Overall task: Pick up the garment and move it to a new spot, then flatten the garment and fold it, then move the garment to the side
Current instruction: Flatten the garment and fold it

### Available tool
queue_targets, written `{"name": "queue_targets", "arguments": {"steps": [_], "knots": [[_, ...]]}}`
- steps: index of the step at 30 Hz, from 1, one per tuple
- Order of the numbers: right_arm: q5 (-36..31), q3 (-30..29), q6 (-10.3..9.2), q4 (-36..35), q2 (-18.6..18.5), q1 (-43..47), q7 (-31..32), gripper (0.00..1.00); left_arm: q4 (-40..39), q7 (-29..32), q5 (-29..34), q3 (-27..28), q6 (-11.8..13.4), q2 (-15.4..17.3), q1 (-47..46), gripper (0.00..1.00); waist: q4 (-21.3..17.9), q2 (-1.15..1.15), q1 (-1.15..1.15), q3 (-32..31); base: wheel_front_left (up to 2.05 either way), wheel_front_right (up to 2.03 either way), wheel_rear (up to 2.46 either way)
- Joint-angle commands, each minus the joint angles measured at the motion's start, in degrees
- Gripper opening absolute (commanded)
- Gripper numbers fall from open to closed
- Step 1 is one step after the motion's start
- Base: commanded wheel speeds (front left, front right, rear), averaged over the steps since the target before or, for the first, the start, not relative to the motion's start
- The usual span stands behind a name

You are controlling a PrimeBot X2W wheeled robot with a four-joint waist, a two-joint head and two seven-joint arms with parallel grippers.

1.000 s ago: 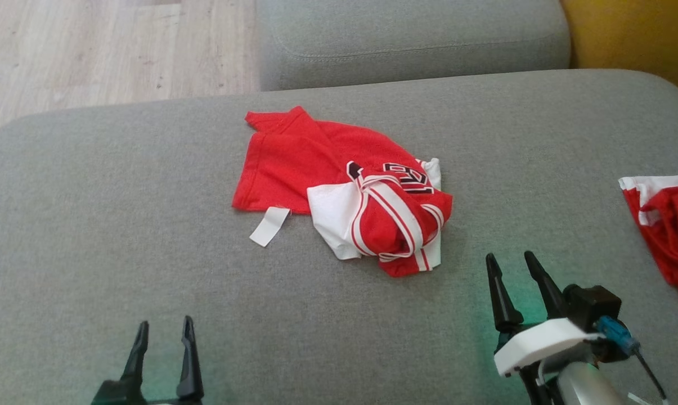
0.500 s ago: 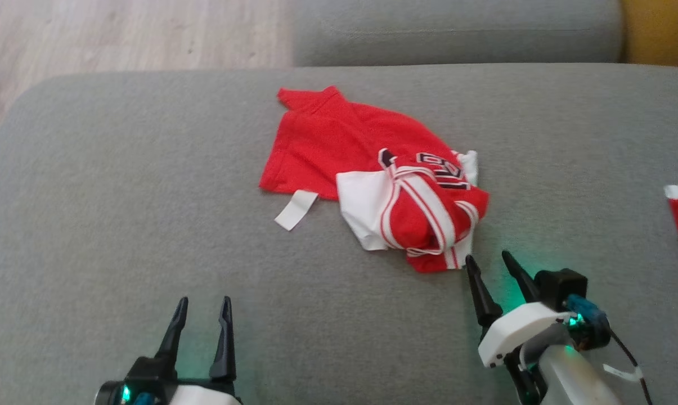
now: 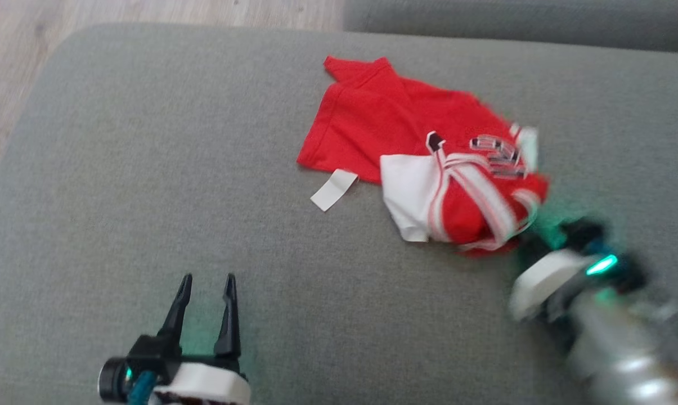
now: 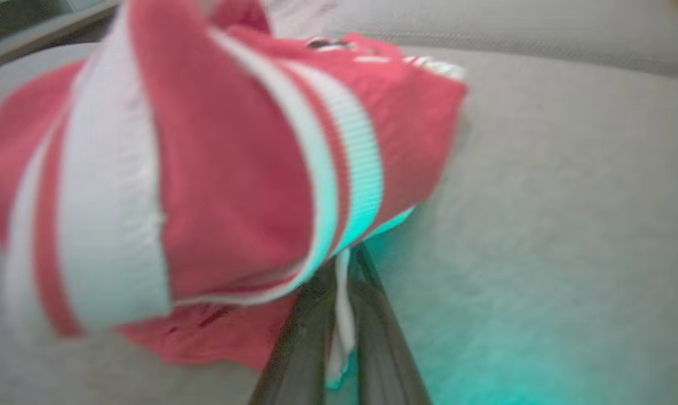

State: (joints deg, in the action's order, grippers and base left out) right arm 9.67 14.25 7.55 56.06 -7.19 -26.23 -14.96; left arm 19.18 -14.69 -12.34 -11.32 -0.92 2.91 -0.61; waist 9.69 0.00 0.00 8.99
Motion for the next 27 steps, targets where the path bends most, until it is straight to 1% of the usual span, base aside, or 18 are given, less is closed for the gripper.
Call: {"name": "queue_targets", "arguments": {"steps": [1, 4, 6, 7, 9, 12, 13, 14, 17, 19, 23, 25, 27], "knots": [[-1.4, 0.0, -0.06, 0.1, -6.1, -5.1, 0.2, 0.00, -1.8, -0.3, -0.2, 0.4, 0.3, 0.0, -2.8, 1.00, 0.9, 0.00, 0.00, 1.4, 0.00, 0.00, 0.00], [-4.0, -1.2, -0.06, 0.4, -14.0, -13.0, 0.6, 0.00, -1.6, -0.3, -0.4, -2.0, 0.0, 0.0, -4.2, 1.00, 2.3, 0.00, 0.00, 2.5, 0.00, 0.00, 0.00], [-5.7, -1.7, -0.06, 1.0, -18.3, -17.7, 1.1, 0.00, -1.6, -0.3, -0.9, -3.5, 0.1, 0.0, -5.1, 1.00, 3.6, 0.00, 0.00, 3.1, 0.00, 0.00, 0.00], [-5.7, -1.7, -0.06, 1.0, -18.3, -17.7, 1.1, 0.00, -1.6, -0.3, -0.9, -3.5, 0.1, 0.0, -5.1, 1.00, 3.6, 0.00, 0.00, 3.1, 0.00, 0.00, 0.00], [-7.2, -2.1, -0.06, 1.9, -21.3, -21.4, 1.9, 0.00, -1.6, -0.3, -1.7, -5.0, 0.4, 0.0, -5.5, 1.00, 4.8, 0.00, 0.00, 3.4, 0.00, 0.00, 0.00], [-8.7, -3.7, -0.06, 3.8, -24.1, -26.0, 2.8, 0.00, -1.4, -0.3, -2.6, -6.9, 0.8, 0.0, -5.6, 1.00, 6.2, 0.00, 0.00, 3.9, 0.00, 0.00, 0.00], [-9.2, -4.5, -0.06, 4.4, -24.5, -27.2, 2.8, 0.62, -1.3, -0.3, -2.7, -7.4, 0.9, 0.0, -5.6, 1.00, 6.5, 0.00, 0.00, 4.1, 0.00, 0.00, 0.00], [-9.6, -5.5, -0.06, 5.1, -24.7, -28.1, 2.9, 1.00, -1.2, -0.3, -2.8, -7.8, 1.0, 0.0, -5.6, 1.00, 6.8, 0.00, 0.00, 4.2, 0.00, 0.00, 0.00], [-10.6, -8.2, -0.06, 7.0, -24.0, -30.0, 2.9, 1.00, -1.0, -0.3, -3.0, -8.3, 1.3, 0.0, -5.8, 1.00, 7.1, 0.00, 0.00, 4.6, 0.00, 0.00, 0.00], [-11.0, -8.9, -0.06, 6.9, -22.3, -30.0, 1.6, 1.00, -0.8, -0.3, -2.9, -8.2, 1.4, 0.0, -5.8, 1.00, 6.9, 0.00, 0.00, 4.6, 0.00, 0.00, 0.00], [-9.7, -7.8, -0.06, 4.0, -15.3, -26.5, 0.1, 1.00, -0.6, -0.3, -2.4, -7.1, 1.5, 0.0, -5.7, 1.00, 5.7, 0.00, 0.00, 3.7, 0.00, 0.00, 0.00], [-7.4, -6.4, -0.06, -0.1, -11.6, -23.0, 0.0, 1.00, -0.6, -0.3, -2.0, -6.5, 1.4, 0.0, -5.5, 1.00, 4.8, 0.00, 0.00, 3.1, 0.00, 0.00, 0.00], [-4.2, -3.7, -0.06, -4.6, -8.3, -19.0, 0.0, 1.00, -0.8, -0.3, -2.1, -5.8, 1.3, 0.0, -5.2, 1.00, 3.8, 0.00, 0.00, 2.6, 0.00, 0.00, 0.00]]}}
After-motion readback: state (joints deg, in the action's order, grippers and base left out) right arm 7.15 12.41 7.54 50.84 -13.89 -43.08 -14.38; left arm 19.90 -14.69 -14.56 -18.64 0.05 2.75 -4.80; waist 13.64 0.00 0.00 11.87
